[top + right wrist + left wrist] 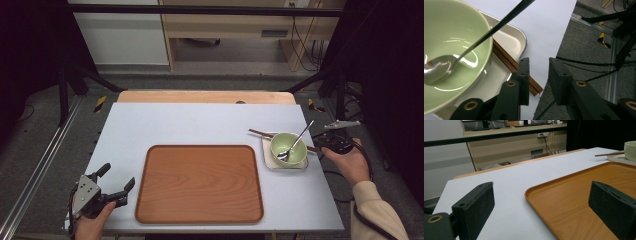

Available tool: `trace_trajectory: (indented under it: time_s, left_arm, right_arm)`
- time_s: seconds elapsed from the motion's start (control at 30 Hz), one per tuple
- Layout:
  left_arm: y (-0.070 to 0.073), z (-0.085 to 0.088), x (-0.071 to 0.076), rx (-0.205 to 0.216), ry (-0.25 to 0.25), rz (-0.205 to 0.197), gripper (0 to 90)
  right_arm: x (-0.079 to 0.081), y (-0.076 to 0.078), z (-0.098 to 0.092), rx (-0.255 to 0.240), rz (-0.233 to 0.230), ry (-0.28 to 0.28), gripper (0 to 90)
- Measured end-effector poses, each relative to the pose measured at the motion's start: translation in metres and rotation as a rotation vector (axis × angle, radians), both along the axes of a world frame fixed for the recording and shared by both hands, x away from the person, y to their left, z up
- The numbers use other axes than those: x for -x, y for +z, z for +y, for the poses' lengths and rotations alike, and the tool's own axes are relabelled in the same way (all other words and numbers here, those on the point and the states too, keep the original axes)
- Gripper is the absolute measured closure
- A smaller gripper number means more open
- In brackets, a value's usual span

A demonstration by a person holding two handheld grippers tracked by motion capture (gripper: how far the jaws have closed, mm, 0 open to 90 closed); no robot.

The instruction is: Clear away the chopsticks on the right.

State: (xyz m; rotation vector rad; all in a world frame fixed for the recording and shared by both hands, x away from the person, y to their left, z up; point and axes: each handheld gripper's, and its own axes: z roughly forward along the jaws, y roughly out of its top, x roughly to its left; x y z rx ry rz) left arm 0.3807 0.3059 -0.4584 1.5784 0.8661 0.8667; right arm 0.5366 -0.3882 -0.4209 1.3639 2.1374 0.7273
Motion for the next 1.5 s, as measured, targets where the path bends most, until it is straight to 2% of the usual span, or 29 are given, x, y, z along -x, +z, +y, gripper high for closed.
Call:
trace_trajectory:
  time_s: [0.13,0.43,0.53,0.77,1.03,1.5]
  left_arm:
    - [0.001,0.0,0.0,0.003,0.001,-0.003,6.3]
    - [0.001,0.002,0.0,0.0,0.004,-0.004,6.1]
    - [0.001,0.001,0.0,-0.001,0.005,-0.002,6.1]
    - [0.0,0.0,0.0,-0.006,0.003,0.0,6.2]
    - [-0.001,0.0,0.0,-0.006,0.002,0.002,6.2]
    - [-0.001,0.0,-0.001,-0.006,0.001,0.002,6.2]
  right_arm:
    - [0.001,0.002,-0.001,0.036,0.009,0.008,64.7]
    - [-0.001,-0.001,-0.004,0.073,0.041,0.012,59.7]
    - [-0.002,-0.004,-0.005,0.072,0.049,0.02,64.3]
    - [-0.003,-0.011,-0.006,0.064,0.03,0.033,70.5]
    - [-0.009,-0.02,-0.001,0.052,0.034,0.046,71.8]
    - [-0.012,-0.022,0.005,0.05,0.041,0.05,73.0]
